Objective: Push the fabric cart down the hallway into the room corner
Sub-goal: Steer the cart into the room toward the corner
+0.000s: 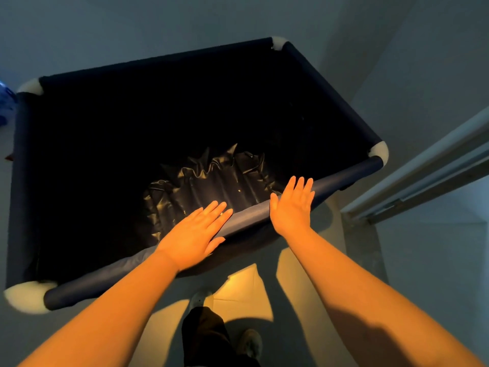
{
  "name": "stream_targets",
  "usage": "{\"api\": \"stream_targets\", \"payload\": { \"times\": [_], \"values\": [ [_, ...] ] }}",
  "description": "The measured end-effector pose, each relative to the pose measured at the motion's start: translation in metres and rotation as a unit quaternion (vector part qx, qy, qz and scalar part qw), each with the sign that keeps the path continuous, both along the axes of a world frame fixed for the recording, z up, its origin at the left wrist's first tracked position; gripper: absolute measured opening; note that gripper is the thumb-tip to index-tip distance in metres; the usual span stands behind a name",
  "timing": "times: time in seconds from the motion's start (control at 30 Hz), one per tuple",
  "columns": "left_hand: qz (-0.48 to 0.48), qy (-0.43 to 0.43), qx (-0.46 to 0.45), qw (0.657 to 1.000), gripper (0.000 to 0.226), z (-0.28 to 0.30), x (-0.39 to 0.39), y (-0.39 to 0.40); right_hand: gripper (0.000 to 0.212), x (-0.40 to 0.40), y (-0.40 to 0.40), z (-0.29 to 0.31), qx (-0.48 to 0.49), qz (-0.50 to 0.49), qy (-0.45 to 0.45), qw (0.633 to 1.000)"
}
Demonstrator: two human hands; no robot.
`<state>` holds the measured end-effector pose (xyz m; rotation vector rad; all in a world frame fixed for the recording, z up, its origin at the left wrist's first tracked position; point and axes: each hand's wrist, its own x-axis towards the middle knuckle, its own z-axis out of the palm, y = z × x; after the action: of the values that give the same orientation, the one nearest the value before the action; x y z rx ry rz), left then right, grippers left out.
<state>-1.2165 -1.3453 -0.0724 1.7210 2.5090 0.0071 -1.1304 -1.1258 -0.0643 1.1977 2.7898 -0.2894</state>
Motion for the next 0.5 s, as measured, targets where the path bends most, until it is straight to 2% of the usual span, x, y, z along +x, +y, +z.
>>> {"api": "stream_targets", "payload": {
  "times": [0.17, 0.5],
  "values": [
    [0.003, 0.003, 0.005, 1.0, 0.061, 0.005, 0.008, 0.029, 0.066, 0.006, 0.03, -0.001, -0.002, 0.005, 0.021, 1.0],
    [-0.013, -0.059, 0.03, 0.998, 0.06, -0.001, -0.007, 0.116, 0.068, 0.003, 0.12, -0.007, -0.007, -0.031, 0.017, 0.999]
  ]
}}
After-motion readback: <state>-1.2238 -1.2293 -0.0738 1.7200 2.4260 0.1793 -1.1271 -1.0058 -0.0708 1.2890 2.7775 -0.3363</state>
